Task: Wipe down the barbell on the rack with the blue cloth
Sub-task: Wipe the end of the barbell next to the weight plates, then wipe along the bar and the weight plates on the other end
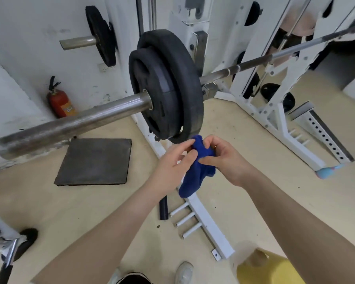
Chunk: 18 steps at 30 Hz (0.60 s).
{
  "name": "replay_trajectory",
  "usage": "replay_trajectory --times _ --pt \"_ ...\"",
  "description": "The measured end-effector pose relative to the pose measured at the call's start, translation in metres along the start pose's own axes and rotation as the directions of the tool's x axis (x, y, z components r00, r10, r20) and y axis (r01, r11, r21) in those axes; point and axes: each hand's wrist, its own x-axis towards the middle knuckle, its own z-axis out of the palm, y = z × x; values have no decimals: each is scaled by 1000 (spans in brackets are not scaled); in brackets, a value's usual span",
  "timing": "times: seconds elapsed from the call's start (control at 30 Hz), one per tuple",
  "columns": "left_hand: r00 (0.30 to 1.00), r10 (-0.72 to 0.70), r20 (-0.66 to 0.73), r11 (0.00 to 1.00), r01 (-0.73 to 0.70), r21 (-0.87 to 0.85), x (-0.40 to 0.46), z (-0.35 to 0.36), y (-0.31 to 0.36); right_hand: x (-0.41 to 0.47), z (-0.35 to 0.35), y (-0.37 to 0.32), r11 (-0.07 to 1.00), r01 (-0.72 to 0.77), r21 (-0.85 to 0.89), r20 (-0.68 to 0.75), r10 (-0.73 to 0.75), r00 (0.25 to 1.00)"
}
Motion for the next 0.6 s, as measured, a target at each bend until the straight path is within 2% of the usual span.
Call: replay_trajectory --times 0.1,0.27,0.37,0.47,0.6 --pt "997 27 78 999 -29 29 9 31 9 -11 -23 -1 999 16 33 -48 -15 999" --pt "1000 -21 -11 997 21 70 28 49 13 -9 -45 -10 996 71 48 -184 -61 981" --pt "995 -97 19 991 95 90 44 49 18 -3 -58 -22 995 82 61 -220 -66 973" --pt "992 -99 79 974 80 213 64 51 25 -1 -79 -32 995 54 -88 -259 -75 963" --pt "995 -74 64 985 62 162 94 67 36 0 -124 -22 921 -94 -377 -366 -55 929"
